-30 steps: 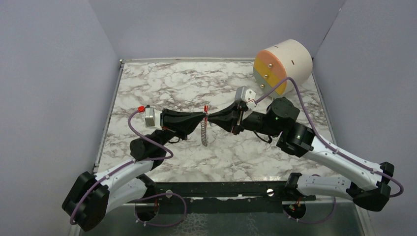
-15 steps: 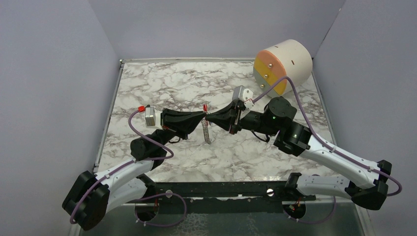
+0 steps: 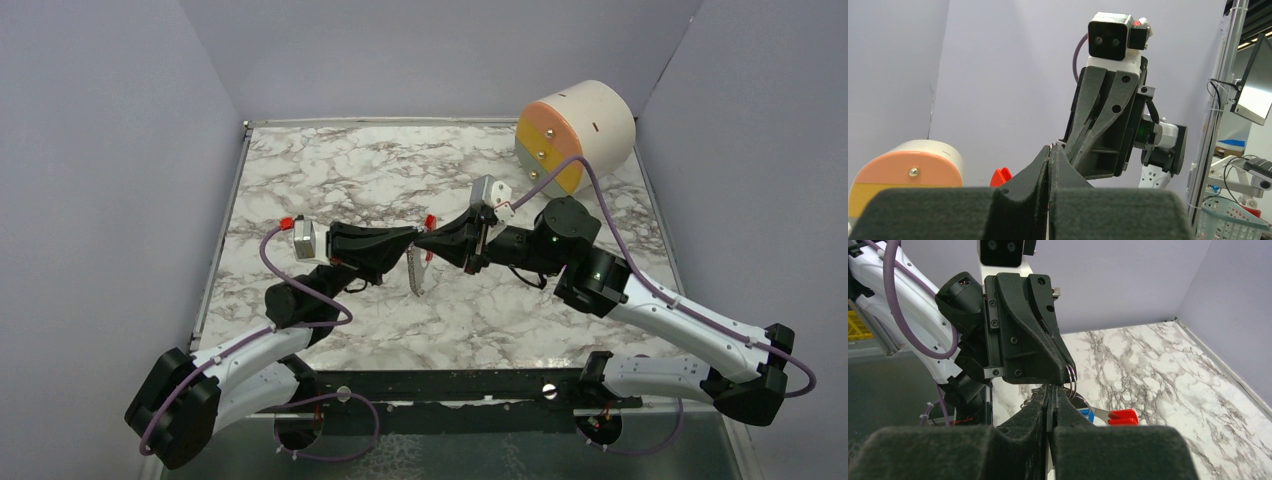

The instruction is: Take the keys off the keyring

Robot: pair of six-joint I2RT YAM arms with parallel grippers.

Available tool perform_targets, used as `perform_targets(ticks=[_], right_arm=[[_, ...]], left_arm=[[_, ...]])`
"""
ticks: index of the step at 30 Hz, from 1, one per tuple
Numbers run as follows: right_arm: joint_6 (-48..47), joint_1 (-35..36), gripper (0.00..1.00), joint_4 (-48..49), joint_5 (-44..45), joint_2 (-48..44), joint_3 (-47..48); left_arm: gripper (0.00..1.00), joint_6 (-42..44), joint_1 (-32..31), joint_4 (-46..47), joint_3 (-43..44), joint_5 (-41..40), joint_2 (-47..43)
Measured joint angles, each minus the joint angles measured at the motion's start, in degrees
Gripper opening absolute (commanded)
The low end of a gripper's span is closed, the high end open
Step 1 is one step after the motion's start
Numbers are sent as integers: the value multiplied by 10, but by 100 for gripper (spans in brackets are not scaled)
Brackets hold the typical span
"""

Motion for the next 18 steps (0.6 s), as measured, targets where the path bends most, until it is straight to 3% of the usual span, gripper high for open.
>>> perform_targets(ticks=[8, 9, 12, 18], right_arm=[[0, 1, 23, 0, 0, -2, 0], [0, 2, 21, 0, 0, -3, 0], [-2, 2, 2, 0, 1, -6, 0], [-7, 2, 1, 3, 9, -18, 0]], left_arm=[[0, 3, -3, 0, 0, -3, -1], [0, 4, -3, 0, 0, -4, -1], [0, 4, -4, 0, 0, -4, -1], [0, 4, -8, 1, 0, -3, -2]])
